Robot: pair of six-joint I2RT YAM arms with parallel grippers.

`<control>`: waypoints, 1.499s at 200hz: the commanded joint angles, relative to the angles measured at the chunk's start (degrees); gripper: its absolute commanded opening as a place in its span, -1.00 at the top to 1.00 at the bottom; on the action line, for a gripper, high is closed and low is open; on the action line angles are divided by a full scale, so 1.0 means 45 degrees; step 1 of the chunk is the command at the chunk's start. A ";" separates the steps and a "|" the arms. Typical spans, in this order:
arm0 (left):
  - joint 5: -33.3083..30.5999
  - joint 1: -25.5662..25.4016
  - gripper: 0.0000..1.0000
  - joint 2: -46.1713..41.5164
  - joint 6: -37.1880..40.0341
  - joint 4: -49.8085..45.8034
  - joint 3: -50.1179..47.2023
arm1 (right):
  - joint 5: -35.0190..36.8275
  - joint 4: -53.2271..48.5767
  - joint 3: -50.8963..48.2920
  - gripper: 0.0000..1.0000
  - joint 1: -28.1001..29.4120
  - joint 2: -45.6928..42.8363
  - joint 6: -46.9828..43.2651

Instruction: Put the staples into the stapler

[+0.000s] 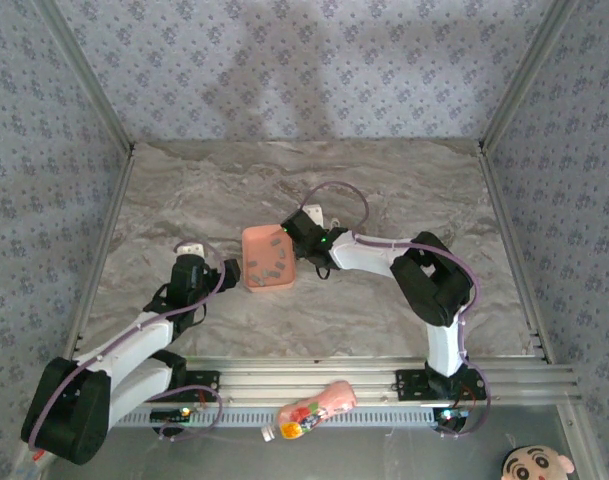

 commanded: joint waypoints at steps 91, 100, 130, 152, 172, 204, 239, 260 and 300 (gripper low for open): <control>0.0021 -0.0144 -0.97 0.0120 0.0135 0.0418 0.0393 | 0.0103 -0.0410 -0.0108 0.70 0.0211 0.0054 0.0601; 0.0019 -0.0139 -0.97 0.0140 0.0138 0.0411 0.0400 | 0.0113 -0.0440 -0.0148 0.70 0.0258 0.0064 0.0645; 0.0045 -0.0139 -0.97 0.0178 0.0135 0.0401 0.0401 | 0.0188 -0.0575 -0.0283 0.70 0.0355 -0.0004 0.0748; 0.0077 -0.0139 -0.97 0.0160 0.0154 0.0398 0.0401 | 0.0268 -0.0625 -0.0363 0.70 0.0382 -0.0024 0.0773; 0.0087 -0.0139 -0.96 0.0175 0.0161 0.0363 0.0417 | 0.0287 -0.0636 -0.0383 0.70 0.0386 -0.0063 0.0768; 0.0085 -0.0139 -0.97 0.0149 0.0174 0.0333 0.0454 | 0.0300 -0.0497 -0.0363 0.70 0.0405 -0.0378 0.0664; 0.0090 -0.0139 -0.97 0.0121 0.0155 0.0265 0.0517 | 0.0436 -0.0266 -0.0306 0.70 0.0328 -0.0916 0.0213; 0.0071 -0.0139 -0.96 0.0102 0.0136 0.0262 0.0513 | 0.0428 -0.0254 -0.0295 0.70 0.0202 -0.0893 0.0085; 0.0014 -0.0159 -0.97 0.0085 0.0149 0.0184 0.0538 | 0.0137 -0.0099 -0.0224 0.70 0.0009 -0.0558 0.0065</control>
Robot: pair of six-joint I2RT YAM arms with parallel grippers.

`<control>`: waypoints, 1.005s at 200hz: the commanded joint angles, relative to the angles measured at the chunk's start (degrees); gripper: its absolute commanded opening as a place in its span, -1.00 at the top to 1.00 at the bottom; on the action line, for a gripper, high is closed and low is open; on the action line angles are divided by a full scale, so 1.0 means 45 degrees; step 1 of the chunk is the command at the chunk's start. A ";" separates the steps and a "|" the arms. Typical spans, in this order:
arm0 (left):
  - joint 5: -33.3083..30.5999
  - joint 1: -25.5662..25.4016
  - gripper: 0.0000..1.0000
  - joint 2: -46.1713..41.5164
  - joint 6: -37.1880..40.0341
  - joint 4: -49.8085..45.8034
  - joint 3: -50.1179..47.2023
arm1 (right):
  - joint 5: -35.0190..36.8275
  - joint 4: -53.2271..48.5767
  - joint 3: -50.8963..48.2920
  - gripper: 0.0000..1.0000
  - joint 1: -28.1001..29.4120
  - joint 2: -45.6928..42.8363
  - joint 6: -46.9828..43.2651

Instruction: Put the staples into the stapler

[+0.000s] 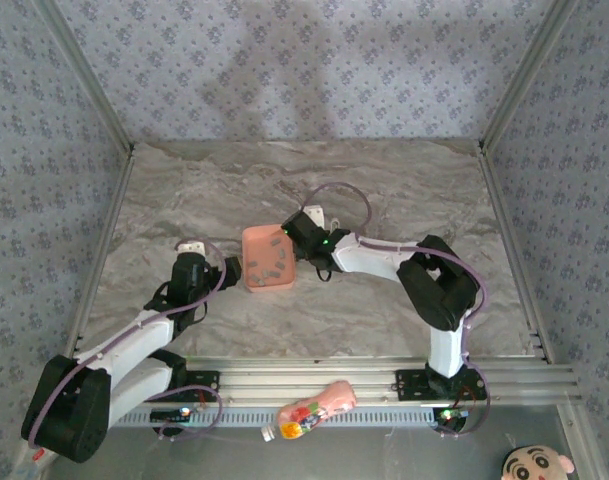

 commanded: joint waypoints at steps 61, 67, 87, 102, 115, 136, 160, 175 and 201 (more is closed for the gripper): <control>-0.0028 -0.0091 -0.97 0.0068 0.0136 0.0169 0.0344 | -0.0243 0.0113 0.0055 0.70 -0.0096 0.0436 0.0030; -0.0020 -0.0091 -0.97 0.0104 0.0125 0.0187 0.0343 | -0.0244 0.0094 0.0055 0.71 -0.0083 0.0460 0.0033; 0.0044 -0.0097 -0.96 0.0223 0.0087 0.0286 0.0362 | -0.0306 0.0094 0.0056 0.70 -0.0047 0.0499 0.0069; 0.0061 -0.0093 -0.97 0.0282 0.0105 0.0290 0.0401 | -0.0313 0.0056 0.0055 0.71 -0.0045 0.0529 0.0089; 0.0037 -0.0091 -0.96 0.0283 0.0106 0.0287 0.0426 | -0.0264 -0.0013 0.0055 0.71 -0.0042 0.0554 0.0107; 0.0040 -0.0105 -0.97 0.0273 0.0115 0.0283 0.0441 | -0.0206 -0.0150 0.0035 0.71 -0.0033 0.0583 0.0111; 0.0070 -0.0110 -0.97 0.0293 0.0116 0.0268 0.0438 | -0.0165 -0.0256 -0.0003 0.71 -0.0018 0.0598 0.0147; 0.0068 -0.0120 -0.97 0.0283 0.0116 0.0257 0.0440 | -0.0156 -0.0295 -0.0042 0.71 0.0019 0.0598 0.0147; 0.0063 -0.0111 -0.97 0.0283 0.0116 0.0282 0.0438 | -0.0128 -0.0412 -0.0072 0.71 0.0067 0.0600 0.0136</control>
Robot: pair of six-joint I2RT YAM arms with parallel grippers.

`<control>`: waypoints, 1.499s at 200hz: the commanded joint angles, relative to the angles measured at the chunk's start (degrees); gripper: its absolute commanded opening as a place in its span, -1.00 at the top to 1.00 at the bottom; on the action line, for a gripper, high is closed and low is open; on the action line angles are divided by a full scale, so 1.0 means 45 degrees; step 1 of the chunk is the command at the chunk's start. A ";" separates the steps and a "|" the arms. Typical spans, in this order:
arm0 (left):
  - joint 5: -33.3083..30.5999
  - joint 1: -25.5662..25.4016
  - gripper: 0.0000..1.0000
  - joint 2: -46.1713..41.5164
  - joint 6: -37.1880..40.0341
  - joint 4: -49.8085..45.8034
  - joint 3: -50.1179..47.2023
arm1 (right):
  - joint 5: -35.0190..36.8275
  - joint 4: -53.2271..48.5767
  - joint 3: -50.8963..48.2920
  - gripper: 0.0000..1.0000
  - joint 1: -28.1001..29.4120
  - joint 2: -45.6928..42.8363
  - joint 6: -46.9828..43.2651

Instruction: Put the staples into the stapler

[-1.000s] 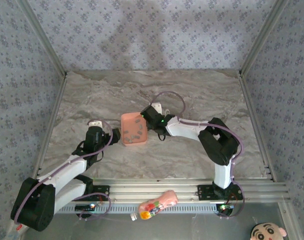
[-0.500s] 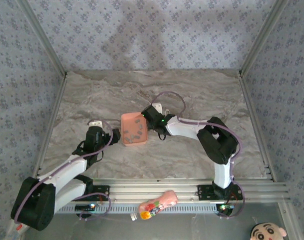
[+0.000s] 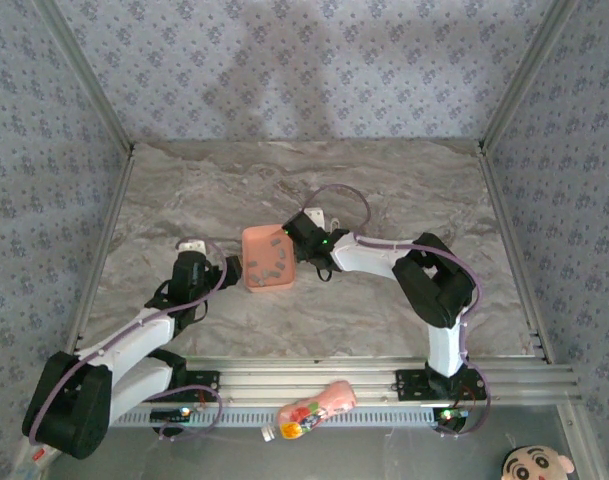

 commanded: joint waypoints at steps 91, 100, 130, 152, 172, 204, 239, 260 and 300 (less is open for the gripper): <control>0.0086 -0.0125 -0.97 -0.0008 0.0118 0.0218 0.0295 | 0.0145 -0.0596 -0.0657 0.72 0.0320 0.0082 0.0434; 0.0080 -0.0125 -0.97 -0.0013 0.0135 0.0219 0.0292 | 0.0164 -0.0585 -0.0672 0.72 0.0323 0.0021 0.0430; 0.0085 -0.0125 -0.97 -0.0030 0.0127 0.0180 0.0314 | 0.0242 -0.0395 -0.0658 0.71 0.0324 -0.0318 0.0244; 0.0071 -0.0145 -0.97 -0.0052 0.0136 0.0160 0.0331 | 0.0233 -0.0162 -0.0565 0.71 0.0267 -0.0622 -0.0028; 0.0051 -0.0147 -0.97 -0.0052 0.0136 0.0140 0.0334 | 0.0224 -0.0007 -0.0463 0.71 0.0155 -0.0799 -0.0273; 0.0046 -0.0145 -0.97 -0.0055 0.0136 0.0127 0.0353 | 0.0092 0.0240 -0.0368 0.71 -0.0065 -0.0663 -0.0508; 0.0012 -0.0145 -0.97 -0.0094 0.0145 0.0046 0.0383 | -0.0162 0.0445 -0.0355 0.71 -0.0254 -0.0210 -0.0695; -0.0037 -0.0145 -0.97 -0.0130 0.0176 0.0002 0.0373 | -0.0322 0.0601 -0.0356 0.71 -0.0267 -0.0051 -0.0743; -0.0049 -0.0164 -0.97 -0.0062 0.0154 0.0053 0.0373 | -0.0645 0.0882 -0.0358 0.72 -0.0197 0.0109 -0.0750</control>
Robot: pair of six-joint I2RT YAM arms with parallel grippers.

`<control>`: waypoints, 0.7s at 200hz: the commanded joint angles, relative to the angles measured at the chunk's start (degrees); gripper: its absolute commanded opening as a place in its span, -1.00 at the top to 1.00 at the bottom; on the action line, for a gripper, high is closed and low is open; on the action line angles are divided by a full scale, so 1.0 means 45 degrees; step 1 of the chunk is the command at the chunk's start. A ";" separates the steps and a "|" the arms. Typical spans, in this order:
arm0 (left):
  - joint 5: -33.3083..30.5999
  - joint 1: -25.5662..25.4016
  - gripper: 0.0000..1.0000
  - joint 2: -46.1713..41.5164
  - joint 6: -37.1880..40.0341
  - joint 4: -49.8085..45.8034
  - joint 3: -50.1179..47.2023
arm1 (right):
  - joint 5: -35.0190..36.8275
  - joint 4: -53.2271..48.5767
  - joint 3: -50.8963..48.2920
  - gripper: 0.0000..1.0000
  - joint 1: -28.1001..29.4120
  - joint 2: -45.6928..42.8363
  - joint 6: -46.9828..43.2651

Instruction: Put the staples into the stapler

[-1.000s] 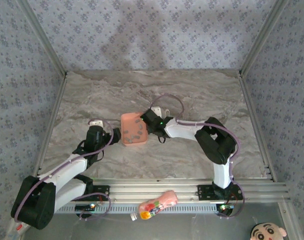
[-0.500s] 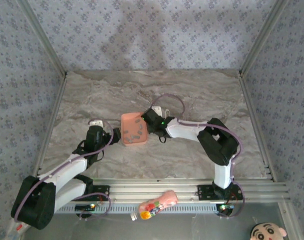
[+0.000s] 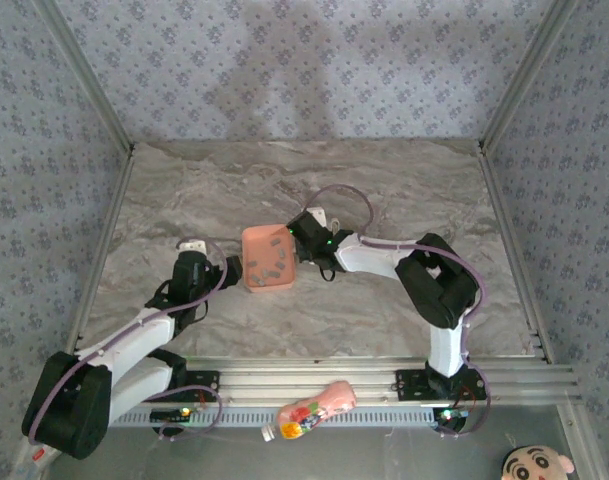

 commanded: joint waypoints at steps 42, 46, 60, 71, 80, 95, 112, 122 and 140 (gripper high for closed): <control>-0.0043 -0.0096 -0.97 -0.0019 0.0172 0.0073 0.0368 | 0.0024 -0.0059 0.0104 0.72 0.0060 0.0456 -0.0089; -0.0043 -0.0096 -0.97 -0.0014 0.0171 0.0064 0.0368 | 0.0063 -0.0098 0.0115 0.72 0.0046 0.0467 -0.0076; -0.0049 -0.0086 -0.97 -0.0011 0.0186 0.0067 0.0368 | 0.0142 -0.0237 0.0115 0.72 0.0060 0.0496 -0.0074; -0.0060 -0.0096 -0.97 -0.0008 0.0170 0.0074 0.0349 | 0.0173 -0.0268 0.0116 0.72 0.0049 0.0515 -0.0090; -0.0049 -0.0096 -0.97 0.0010 0.0170 0.0092 0.0349 | 0.0168 -0.0242 0.0111 0.72 0.0054 0.0513 -0.0094; -0.0049 -0.0096 -0.97 0.0011 0.0155 0.0097 0.0358 | 0.0148 -0.0196 0.0106 0.72 0.0064 0.0489 -0.0116; -0.0035 -0.0096 -0.96 0.0011 0.0150 0.0097 0.0358 | 0.0164 -0.0111 0.0116 0.72 0.0095 0.0390 -0.0196; -0.0050 -0.0096 -0.97 0.0011 0.0150 0.0097 0.0353 | 0.0239 -0.0088 0.0106 0.72 0.0116 0.0331 -0.0245; -0.0023 -0.0101 -0.97 -0.0006 0.0148 0.0070 0.0366 | 0.0322 -0.0060 0.0106 0.72 0.0108 0.0247 -0.0320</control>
